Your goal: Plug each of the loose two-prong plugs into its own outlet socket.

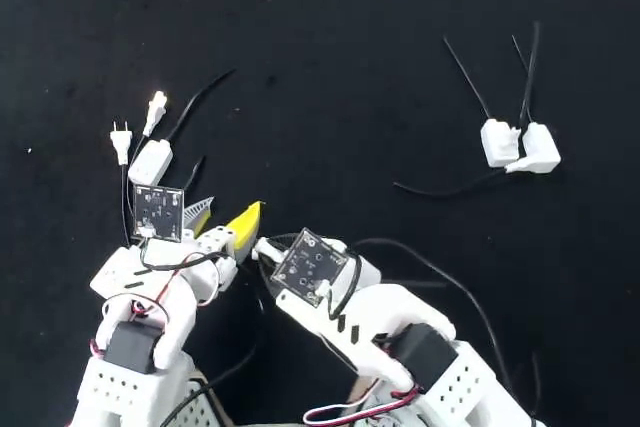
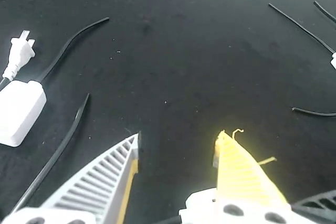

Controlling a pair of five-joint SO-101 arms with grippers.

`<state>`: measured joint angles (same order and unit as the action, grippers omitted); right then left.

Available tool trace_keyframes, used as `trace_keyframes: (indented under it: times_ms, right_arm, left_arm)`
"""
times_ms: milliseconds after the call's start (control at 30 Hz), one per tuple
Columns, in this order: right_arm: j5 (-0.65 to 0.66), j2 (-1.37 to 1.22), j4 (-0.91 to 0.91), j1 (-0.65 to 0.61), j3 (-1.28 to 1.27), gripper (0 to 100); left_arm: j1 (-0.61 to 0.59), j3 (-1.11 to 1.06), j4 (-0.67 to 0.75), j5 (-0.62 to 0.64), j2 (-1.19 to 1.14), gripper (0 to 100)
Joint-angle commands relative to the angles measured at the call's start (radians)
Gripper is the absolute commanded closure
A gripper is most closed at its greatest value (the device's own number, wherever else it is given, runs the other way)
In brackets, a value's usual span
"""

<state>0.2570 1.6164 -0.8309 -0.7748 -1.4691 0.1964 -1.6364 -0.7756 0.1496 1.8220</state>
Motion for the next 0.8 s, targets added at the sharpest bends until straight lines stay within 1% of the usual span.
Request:
trace_keyframes:
  times_ms: [0, 100, 167, 233, 300, 400, 467, 633, 767]
  right_arm:
    - [-0.006, 0.016, -0.006, 0.008, 0.071, 98.8]
    - [-0.006, -0.025, -0.015, 0.072, 0.041, 98.8]
    - [-0.005, -0.082, -0.011, 0.141, 0.033, 98.8]
    - [0.020, -0.160, -0.005, 0.186, 0.042, 98.8]
    - [0.038, -0.255, -0.005, 0.203, 0.077, 98.8]
    - [0.034, -0.427, -0.012, 0.222, 0.206, 98.8]
    - [-0.020, -0.552, -0.040, 0.239, 0.334, 98.8]
    - [-0.255, -0.849, -0.226, 0.238, 0.667, 98.7]
    - [-0.416, -1.056, -0.370, 0.241, 0.883, 98.6]
  left_arm:
    - [0.012, 0.015, -0.002, -0.008, -0.005, 77]
    - [-0.022, 0.031, -0.003, -0.008, -0.003, 77]
    - [-0.081, 0.054, -0.003, -0.005, -0.003, 77]
    - [-0.145, 0.068, -0.003, 0.032, -0.003, 77]
    - [-0.193, 0.073, -0.003, 0.075, -0.003, 77]
    - [-0.223, 0.062, -0.003, 0.097, -0.003, 77]
    - [-0.225, 0.042, -0.003, 0.095, -0.003, 77]
    - [-0.223, 0.013, -0.002, 0.092, -0.003, 77]
    - [-0.223, 0.013, -0.002, 0.092, -0.003, 77]
